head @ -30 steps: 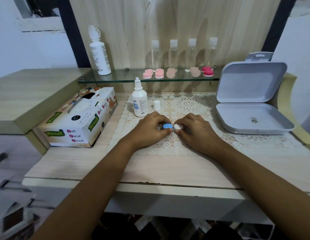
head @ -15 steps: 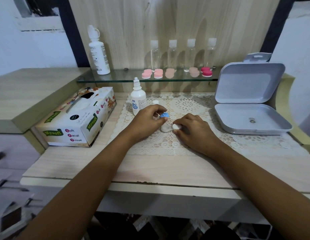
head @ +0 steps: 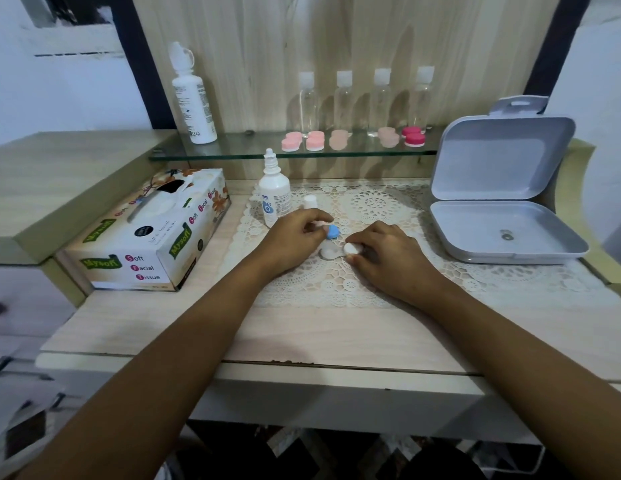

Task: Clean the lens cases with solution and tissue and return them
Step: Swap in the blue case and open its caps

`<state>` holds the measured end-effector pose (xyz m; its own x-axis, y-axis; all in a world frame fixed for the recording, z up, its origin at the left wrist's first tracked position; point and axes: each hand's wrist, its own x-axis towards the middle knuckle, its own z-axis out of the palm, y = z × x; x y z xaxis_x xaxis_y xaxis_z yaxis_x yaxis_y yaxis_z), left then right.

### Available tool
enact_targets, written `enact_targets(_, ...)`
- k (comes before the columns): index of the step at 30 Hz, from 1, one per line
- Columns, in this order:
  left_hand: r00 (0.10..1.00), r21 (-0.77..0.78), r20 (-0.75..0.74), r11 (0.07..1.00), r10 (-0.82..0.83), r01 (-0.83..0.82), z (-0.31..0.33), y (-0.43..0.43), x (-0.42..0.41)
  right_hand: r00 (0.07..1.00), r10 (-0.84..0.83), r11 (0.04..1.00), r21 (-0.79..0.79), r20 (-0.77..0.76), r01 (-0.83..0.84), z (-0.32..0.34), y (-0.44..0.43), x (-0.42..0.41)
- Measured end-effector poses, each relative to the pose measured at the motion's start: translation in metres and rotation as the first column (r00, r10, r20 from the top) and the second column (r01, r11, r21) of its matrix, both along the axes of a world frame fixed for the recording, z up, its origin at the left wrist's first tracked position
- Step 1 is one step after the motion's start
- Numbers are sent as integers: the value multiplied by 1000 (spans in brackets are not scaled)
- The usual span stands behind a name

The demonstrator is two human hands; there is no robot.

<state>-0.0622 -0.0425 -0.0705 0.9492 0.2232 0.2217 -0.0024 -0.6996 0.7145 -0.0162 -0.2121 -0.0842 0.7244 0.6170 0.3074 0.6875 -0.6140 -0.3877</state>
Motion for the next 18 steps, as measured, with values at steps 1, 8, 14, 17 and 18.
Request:
enact_targets(1, 1000, -9, 26, 1000, 9, -9, 0, 0, -3, 1000, 2, 1000, 1, -3, -2, 0, 0, 0)
enact_targets(8, 998, 111, 57, 994, 0, -6, 5, -1, -19, 1000, 3, 1000, 21, -15, -3, 0, -1, 0)
enact_targets(14, 992, 180, -74, 977, -100, 111, 4, 3, -22, 1000, 0, 1000, 22, -32, 1, 1, 0, -1)
enact_targets(17, 993, 201, -59, 973, -103, 113, 2, 1, -20, 999, 0, 1000, 25, -43, 1, 2, -1, -2)
enact_targets(18, 993, 203, -55, 973, -104, 113, 1, 1, -20, 999, 0, 1000, 26, -50, 1, 2, -1, -2)
